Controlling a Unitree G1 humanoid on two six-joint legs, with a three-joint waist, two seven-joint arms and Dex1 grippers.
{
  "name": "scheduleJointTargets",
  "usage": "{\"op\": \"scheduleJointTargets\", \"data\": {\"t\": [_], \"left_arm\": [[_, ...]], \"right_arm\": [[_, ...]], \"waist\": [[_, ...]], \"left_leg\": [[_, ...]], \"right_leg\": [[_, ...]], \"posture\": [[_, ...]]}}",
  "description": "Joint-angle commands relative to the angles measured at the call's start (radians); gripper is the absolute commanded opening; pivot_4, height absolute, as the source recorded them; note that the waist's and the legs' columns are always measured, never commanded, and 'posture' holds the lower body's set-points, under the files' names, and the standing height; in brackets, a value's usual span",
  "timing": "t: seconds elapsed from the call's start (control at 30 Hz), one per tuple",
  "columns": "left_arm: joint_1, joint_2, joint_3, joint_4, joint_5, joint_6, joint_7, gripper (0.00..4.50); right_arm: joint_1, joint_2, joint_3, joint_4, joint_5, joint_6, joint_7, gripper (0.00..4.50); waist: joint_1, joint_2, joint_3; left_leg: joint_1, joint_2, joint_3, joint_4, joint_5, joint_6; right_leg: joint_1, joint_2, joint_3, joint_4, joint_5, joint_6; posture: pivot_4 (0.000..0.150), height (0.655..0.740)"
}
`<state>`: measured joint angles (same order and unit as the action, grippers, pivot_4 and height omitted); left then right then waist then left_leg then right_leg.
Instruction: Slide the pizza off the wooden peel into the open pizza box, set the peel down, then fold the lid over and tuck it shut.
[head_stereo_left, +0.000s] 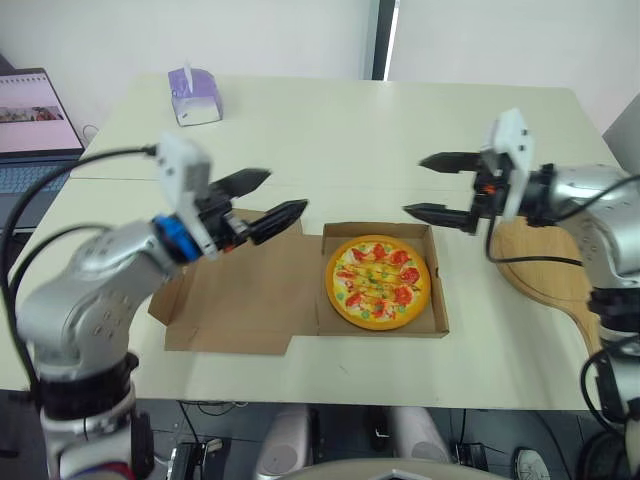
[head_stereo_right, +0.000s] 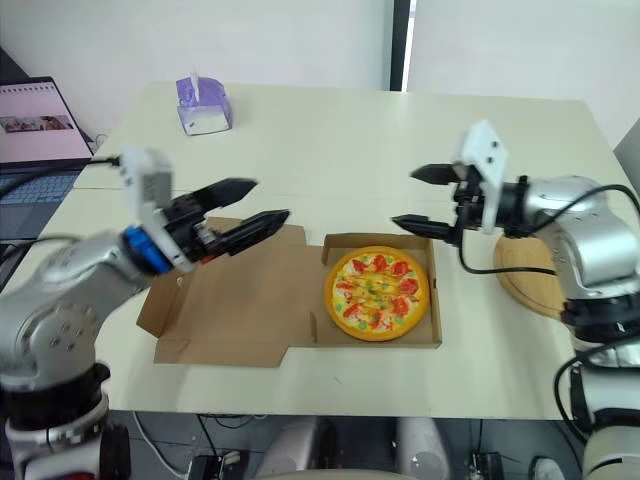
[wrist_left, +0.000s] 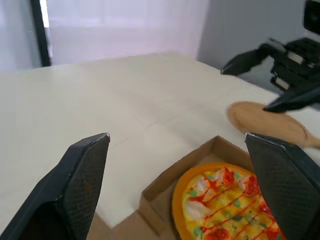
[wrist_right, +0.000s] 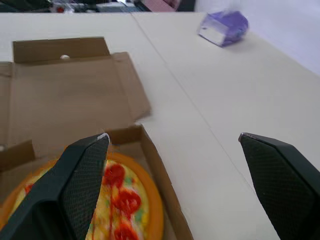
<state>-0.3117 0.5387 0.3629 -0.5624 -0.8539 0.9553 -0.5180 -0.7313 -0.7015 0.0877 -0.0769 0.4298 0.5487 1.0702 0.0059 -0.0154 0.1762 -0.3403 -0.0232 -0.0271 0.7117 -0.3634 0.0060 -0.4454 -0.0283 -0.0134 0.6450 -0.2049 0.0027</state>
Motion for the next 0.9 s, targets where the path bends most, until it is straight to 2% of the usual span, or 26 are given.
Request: {"op": "scheduleJointTargets", "data": {"t": [0.03, 0.17, 0.23, 0.47, 0.7, 0.9], "left_arm": [[0.131, -0.079, 0.114, -0.142, -0.175, 0.023, 0.166, 4.50], [0.470, -0.206, 0.202, -0.275, -0.428, -0.049, 0.345, 4.50], [0.642, -0.254, 0.243, -0.299, -0.506, -0.103, 0.383, 4.50], [1.091, -0.320, 0.313, -0.265, -0.646, -0.228, 0.315, 4.50], [1.221, -0.326, 0.293, -0.207, -0.684, -0.303, 0.273, 4.50], [1.164, -0.320, 0.220, -0.117, -0.592, -0.342, 0.252, 4.50]], "right_arm": [[-0.060, 0.047, 0.038, 0.007, -0.015, -0.048, 0.028, 4.47], [-0.107, 0.133, 0.084, 0.037, -0.029, -0.081, 0.040, 4.47], [-0.116, 0.163, 0.094, 0.033, -0.027, -0.092, 0.046, 4.47], [-0.140, 0.211, 0.123, -0.015, 0.004, -0.062, 0.101, 4.47], [-0.133, 0.239, 0.142, -0.116, 0.043, 0.013, 0.094, 4.47], [-0.124, 0.245, 0.147, -0.184, 0.062, 0.064, 0.061, 4.47]], "waist": [[0.000, 0.000, 0.000], [-0.002, -0.001, -0.001], [-0.004, -0.001, 0.000], [-0.005, -0.001, 0.000], [-0.008, -0.001, 0.000], [-0.008, -0.001, 0.000]], "left_leg": [[-0.001, 0.000, 0.000, 0.000, 0.000, 0.000], [-0.002, -0.001, 0.001, 0.000, 0.000, 0.000], [-0.001, -0.001, 0.001, 0.000, 0.000, 0.000], [0.002, -0.001, 0.001, 0.000, -0.002, 0.004], [0.004, 0.000, 0.002, 0.000, -0.003, 0.005], [0.005, 0.001, 0.001, -0.001, -0.003, 0.005]], "right_leg": [[-0.001, 0.000, 0.000, 0.000, 0.000, 0.000], [-0.002, -0.002, 0.000, 0.000, 0.001, 0.000], [-0.002, -0.002, 0.000, 0.000, 0.001, 0.000], [0.002, -0.001, 0.000, 0.000, 0.000, -0.002], [0.004, 0.001, -0.001, -0.001, -0.001, -0.003], [0.004, 0.002, -0.001, -0.001, -0.002, -0.004]], "posture": [[0.150, 0.7400], [0.150, 0.7400], [0.150, 0.7400], [0.150, 0.7400], [0.150, 0.7400], [0.150, 0.7400]]}}
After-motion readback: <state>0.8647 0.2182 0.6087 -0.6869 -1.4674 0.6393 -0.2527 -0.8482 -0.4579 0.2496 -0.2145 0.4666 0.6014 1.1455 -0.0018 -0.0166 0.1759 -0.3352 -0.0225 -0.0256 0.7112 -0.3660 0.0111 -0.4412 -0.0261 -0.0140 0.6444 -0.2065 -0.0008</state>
